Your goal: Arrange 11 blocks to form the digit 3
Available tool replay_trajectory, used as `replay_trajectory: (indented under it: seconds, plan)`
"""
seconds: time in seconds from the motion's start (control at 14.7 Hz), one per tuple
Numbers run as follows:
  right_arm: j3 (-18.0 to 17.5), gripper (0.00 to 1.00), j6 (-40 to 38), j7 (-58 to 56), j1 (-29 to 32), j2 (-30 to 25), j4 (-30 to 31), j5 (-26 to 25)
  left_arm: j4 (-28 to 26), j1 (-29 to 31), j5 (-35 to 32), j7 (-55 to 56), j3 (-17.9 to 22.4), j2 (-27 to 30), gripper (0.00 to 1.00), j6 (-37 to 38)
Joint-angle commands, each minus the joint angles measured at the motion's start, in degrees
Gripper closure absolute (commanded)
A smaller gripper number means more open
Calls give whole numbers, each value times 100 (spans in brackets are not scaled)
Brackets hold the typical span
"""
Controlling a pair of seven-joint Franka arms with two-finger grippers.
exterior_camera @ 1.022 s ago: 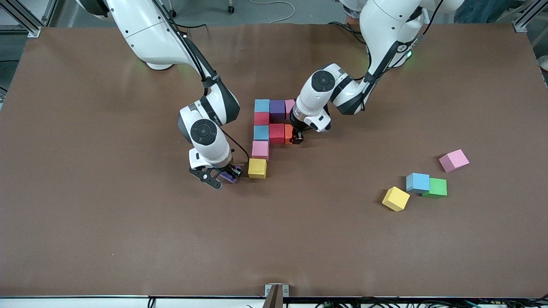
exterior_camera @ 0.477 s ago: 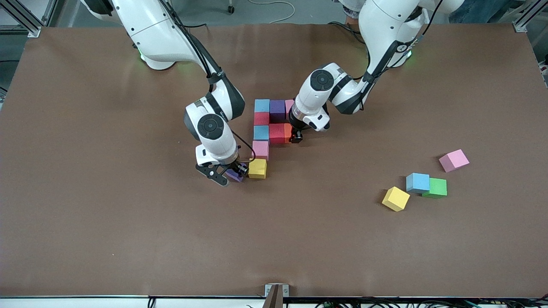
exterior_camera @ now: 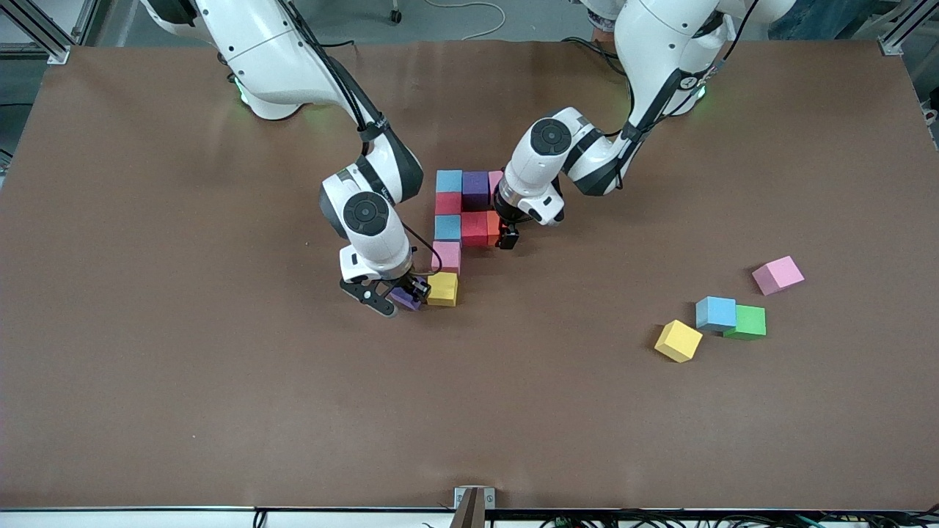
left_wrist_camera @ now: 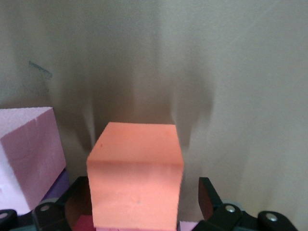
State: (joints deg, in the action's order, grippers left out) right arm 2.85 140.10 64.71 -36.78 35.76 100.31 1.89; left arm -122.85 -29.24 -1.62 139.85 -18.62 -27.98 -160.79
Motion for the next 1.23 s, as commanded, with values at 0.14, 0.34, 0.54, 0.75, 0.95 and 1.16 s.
replay_trajectory:
  seconds: [0.14, 0.34, 0.54, 0.75, 0.95, 1.16]
  plan:
    - [22, 100, 166, 94, -84, -140, 217, 30, -2, -12, -93, 104, -63, 933, 0, 1004]
    - [22, 100, 114, 16, -57, -140, 226, 22, 523, 67, -111, -123, -54, 1155, 0, 1925]
    - [31, 100, 0, -195, 4, -201, 226, 22, 1243, 355, -102, -1009, -1, 1094, 0, 2814]
    - [75, 100, -429, -380, 39, -359, 112, 13, 1763, 918, -102, -2265, -1, 989, 0, 3071]
    - [84, 100, -1185, -381, 154, -474, -396, 13, 2719, 1095, -128, -2865, 25, 305, 0, 3080]
    - [75, 100, -1486, -13, 145, -430, -941, 48, 3371, 1122, -515, -3637, 314, -189, 0, 3159]
